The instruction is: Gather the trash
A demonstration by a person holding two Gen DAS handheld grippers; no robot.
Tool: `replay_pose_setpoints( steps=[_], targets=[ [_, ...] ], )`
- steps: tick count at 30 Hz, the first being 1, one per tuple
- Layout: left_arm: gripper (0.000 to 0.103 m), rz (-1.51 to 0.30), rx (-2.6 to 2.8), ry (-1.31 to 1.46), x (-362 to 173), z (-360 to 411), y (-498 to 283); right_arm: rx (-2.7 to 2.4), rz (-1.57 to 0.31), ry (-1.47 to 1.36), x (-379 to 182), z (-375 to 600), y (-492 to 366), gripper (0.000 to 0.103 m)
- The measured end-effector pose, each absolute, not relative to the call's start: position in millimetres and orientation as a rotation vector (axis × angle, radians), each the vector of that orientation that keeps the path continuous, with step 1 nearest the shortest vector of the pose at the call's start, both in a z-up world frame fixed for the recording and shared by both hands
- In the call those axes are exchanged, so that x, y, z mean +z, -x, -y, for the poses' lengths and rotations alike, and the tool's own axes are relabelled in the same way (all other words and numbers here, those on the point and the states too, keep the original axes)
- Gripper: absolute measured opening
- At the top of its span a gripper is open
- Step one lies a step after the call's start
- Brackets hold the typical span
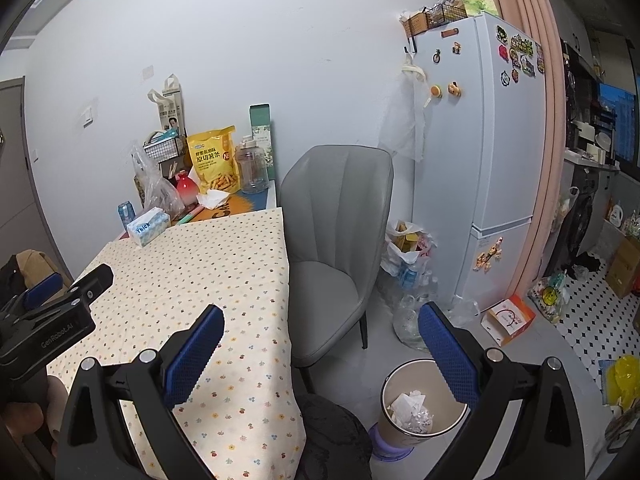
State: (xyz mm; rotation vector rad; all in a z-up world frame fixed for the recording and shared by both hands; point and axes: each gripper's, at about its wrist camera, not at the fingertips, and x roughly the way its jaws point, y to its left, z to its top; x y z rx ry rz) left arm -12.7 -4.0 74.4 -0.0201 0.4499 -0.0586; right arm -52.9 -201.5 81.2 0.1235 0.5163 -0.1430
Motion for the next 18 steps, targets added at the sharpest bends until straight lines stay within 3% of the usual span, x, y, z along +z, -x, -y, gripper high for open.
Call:
replay_pose_setpoints(
  steps=[18],
  targets=[
    [0.097,-0.454,-0.057,0.02,68,3,14,-0.147,-0.523,-0.075,77,191,51,0.095]
  ],
)
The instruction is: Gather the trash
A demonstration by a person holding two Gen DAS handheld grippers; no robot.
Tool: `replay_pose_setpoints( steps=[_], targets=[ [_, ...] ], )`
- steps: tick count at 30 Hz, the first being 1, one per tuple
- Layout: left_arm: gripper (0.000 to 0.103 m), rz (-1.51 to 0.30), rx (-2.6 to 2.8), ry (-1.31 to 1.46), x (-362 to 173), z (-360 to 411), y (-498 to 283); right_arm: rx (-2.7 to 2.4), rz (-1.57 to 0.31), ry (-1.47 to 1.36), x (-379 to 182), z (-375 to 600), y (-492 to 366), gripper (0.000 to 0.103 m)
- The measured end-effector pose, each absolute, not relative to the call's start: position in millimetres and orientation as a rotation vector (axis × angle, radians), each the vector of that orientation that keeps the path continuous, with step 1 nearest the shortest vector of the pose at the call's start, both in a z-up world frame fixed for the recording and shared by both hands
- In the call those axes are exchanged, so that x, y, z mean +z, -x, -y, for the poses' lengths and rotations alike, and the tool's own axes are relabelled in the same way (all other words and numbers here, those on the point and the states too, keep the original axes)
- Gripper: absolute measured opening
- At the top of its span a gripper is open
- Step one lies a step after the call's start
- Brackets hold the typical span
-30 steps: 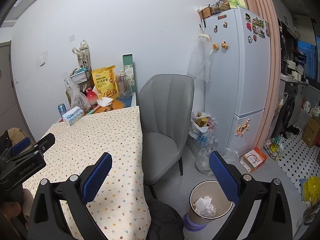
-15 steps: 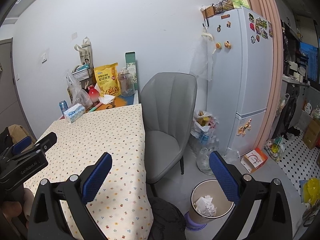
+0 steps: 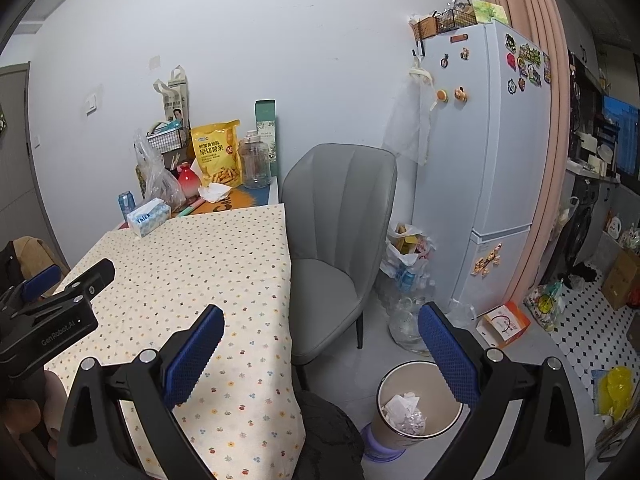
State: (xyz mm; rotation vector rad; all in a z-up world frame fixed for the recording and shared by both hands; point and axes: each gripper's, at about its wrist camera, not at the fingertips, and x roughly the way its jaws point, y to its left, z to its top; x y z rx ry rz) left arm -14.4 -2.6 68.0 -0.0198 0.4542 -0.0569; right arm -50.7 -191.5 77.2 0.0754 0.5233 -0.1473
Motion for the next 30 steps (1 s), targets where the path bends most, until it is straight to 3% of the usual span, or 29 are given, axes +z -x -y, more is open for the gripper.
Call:
replay_pose_setpoints(
  steps=[30],
  targets=[
    [0.097,-0.48,-0.068,0.006,60.7,5.8,9.1,-0.155,-0.537,-0.073,75.5,192.5,47.5,0.095]
  ],
)
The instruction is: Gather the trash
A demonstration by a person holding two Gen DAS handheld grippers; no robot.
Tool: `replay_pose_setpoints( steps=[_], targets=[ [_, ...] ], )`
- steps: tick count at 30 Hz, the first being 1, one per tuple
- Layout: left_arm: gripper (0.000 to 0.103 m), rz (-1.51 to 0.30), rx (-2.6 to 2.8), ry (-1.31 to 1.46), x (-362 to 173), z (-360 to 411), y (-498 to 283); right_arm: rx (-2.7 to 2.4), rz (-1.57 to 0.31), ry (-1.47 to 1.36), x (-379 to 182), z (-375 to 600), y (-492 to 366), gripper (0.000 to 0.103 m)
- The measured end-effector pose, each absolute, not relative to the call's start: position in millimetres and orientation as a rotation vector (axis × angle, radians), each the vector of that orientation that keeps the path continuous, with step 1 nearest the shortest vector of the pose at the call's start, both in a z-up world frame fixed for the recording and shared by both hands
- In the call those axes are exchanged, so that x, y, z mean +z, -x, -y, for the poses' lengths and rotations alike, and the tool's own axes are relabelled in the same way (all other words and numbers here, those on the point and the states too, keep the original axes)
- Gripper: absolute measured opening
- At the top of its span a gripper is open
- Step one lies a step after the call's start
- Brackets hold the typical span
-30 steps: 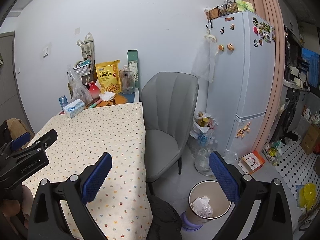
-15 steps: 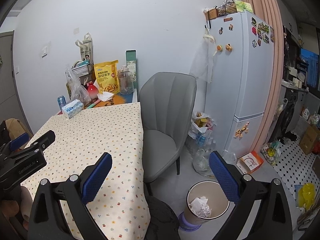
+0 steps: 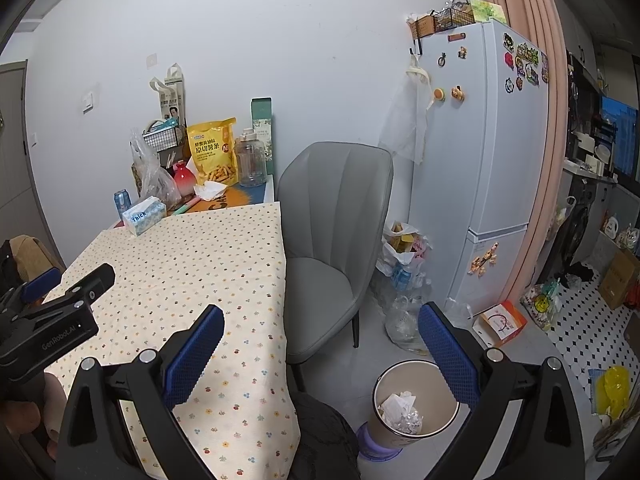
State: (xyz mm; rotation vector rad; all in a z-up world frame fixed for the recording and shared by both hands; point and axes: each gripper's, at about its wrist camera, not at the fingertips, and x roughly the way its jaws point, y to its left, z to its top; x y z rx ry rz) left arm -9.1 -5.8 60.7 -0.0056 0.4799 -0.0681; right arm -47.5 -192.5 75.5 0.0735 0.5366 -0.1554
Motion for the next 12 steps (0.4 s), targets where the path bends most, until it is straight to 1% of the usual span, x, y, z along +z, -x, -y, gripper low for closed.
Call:
replay_pose_setpoints(
  steps=[12],
  targets=[
    [0.097,-0.503,-0.071,0.022,51,-3,0,-0.14,-0.569,-0.061,63,186,36,0.095]
  ],
)
